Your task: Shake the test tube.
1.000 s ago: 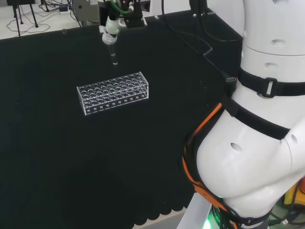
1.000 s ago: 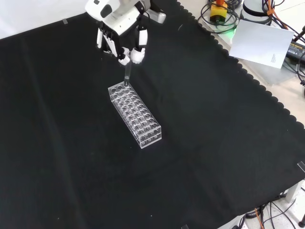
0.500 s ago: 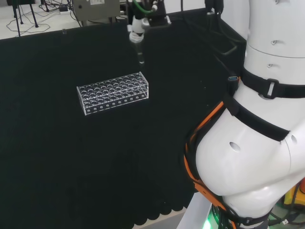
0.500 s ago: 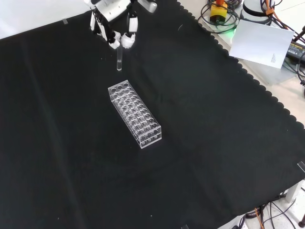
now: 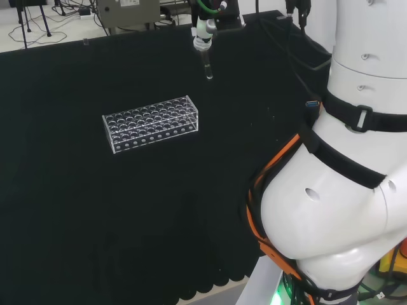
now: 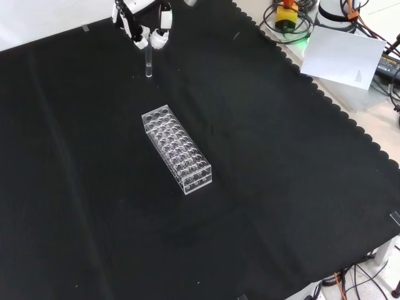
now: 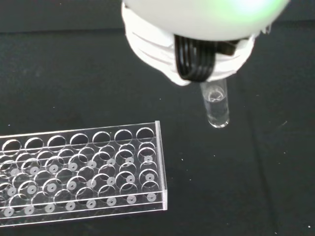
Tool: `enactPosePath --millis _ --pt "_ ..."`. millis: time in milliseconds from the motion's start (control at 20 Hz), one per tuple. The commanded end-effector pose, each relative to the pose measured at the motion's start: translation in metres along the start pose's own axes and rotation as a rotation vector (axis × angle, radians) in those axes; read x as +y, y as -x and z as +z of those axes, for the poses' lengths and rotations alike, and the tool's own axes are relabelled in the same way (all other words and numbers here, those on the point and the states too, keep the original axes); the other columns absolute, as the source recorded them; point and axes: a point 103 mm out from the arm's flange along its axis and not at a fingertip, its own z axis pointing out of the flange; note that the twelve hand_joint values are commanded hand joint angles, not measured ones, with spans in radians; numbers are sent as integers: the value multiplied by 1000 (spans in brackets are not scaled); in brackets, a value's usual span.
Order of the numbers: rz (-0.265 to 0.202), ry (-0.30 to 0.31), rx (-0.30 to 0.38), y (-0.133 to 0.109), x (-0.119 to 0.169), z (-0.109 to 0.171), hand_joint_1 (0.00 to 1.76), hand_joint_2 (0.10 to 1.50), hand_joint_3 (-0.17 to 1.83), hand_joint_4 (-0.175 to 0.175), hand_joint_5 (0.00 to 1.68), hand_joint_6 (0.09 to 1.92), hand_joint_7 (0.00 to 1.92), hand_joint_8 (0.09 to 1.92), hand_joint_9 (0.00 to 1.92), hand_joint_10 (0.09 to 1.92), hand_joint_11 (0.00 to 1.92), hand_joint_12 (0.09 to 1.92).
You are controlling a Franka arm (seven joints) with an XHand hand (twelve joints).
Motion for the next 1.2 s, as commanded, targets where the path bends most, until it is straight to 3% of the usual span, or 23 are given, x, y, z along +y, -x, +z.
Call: enactPosePath --millis 50,250,850,1000,1200 --pt "-46 -6 9 -24 5 3 1433 645 583 -175 1334 496 1467 718 1431 193 807 1210" --pt "-104 -8 21 -52 10 3 1436 579 704 -175 1335 533 1421 715 1458 121 809 1208" --pt "-272 -8 72 -138 14 1 1437 570 721 -175 1336 537 1420 713 1461 117 809 1209" --pt "-296 -4 74 -147 13 -1 1437 569 722 -175 1336 537 1420 713 1461 117 809 1209" --pt "-288 -2 62 -146 14 -2 1437 569 722 -175 1336 537 1420 713 1461 118 809 1209"
